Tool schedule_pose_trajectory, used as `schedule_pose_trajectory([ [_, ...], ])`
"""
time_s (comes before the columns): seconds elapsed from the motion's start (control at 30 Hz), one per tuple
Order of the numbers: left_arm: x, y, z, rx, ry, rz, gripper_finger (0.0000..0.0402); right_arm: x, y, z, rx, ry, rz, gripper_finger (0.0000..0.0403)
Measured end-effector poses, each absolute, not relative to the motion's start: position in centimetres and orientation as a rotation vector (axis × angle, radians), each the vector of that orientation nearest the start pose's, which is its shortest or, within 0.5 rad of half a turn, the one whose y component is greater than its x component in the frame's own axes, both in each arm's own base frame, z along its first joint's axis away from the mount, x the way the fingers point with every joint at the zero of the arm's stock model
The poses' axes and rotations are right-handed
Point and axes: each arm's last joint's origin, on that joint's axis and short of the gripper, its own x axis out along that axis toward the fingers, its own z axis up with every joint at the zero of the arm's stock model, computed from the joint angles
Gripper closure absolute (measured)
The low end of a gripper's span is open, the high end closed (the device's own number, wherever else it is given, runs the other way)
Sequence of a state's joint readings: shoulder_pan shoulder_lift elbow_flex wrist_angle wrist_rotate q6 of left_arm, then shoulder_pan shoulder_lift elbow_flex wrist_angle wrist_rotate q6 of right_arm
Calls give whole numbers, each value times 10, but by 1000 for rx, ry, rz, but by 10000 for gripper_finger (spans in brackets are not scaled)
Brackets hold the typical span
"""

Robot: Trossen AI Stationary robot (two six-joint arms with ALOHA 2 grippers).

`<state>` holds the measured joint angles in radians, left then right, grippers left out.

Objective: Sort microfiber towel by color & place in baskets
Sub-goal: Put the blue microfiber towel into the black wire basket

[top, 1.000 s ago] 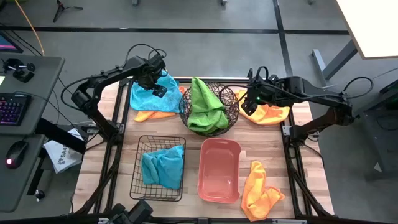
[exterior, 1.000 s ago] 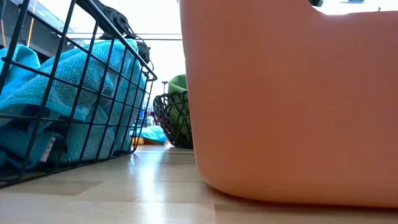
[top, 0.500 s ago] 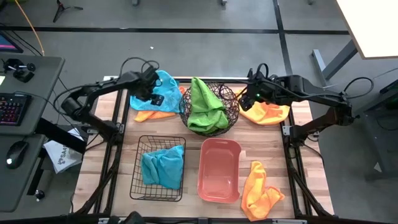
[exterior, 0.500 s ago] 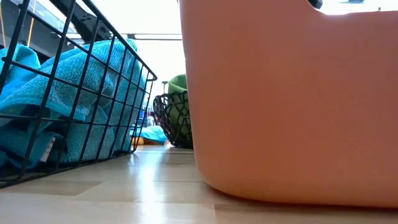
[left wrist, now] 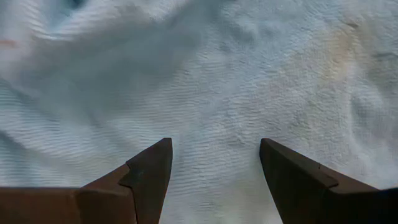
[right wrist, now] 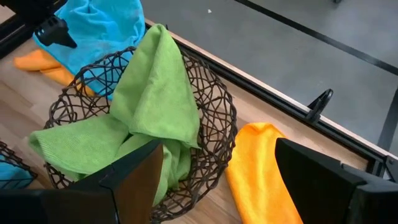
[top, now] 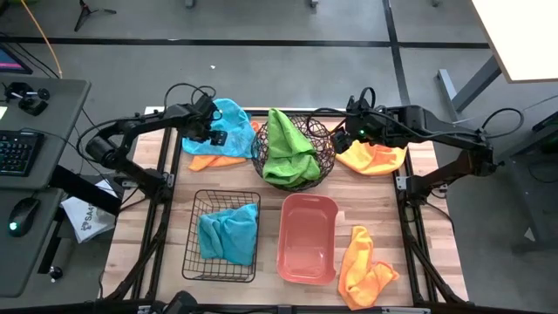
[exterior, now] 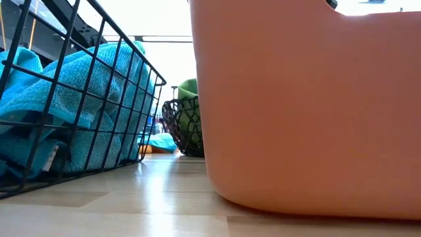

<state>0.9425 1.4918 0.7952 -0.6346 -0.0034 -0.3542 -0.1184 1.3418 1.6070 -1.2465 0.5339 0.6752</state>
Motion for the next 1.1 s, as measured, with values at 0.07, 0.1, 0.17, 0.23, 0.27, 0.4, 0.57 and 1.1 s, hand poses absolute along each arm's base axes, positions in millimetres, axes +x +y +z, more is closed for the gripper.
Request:
schedule_pose_trajectory([
  [0.07,147,202,160,-922,1092,1008,170,229,-42,406,396,726,-893,96],
  [0.1,147,202,159,-923,1095,1004,170,229,-42,406,396,726,-894,96],
  [0.17,147,202,158,-911,1105,993,170,229,-42,406,399,725,-895,96],
  [0.23,147,202,158,-900,1113,984,177,229,-42,406,399,725,-895,96],
  [0.27,147,202,158,-900,1113,984,185,229,-42,406,397,726,-894,96],
  [0.4,147,202,158,-895,1119,978,250,229,-42,406,395,727,-894,96],
  [0.57,147,201,162,-870,1108,964,382,229,-42,406,392,729,-893,96],
  [1.1,127,174,287,-649,699,975,401,229,-42,406,379,726,-903,96],
])
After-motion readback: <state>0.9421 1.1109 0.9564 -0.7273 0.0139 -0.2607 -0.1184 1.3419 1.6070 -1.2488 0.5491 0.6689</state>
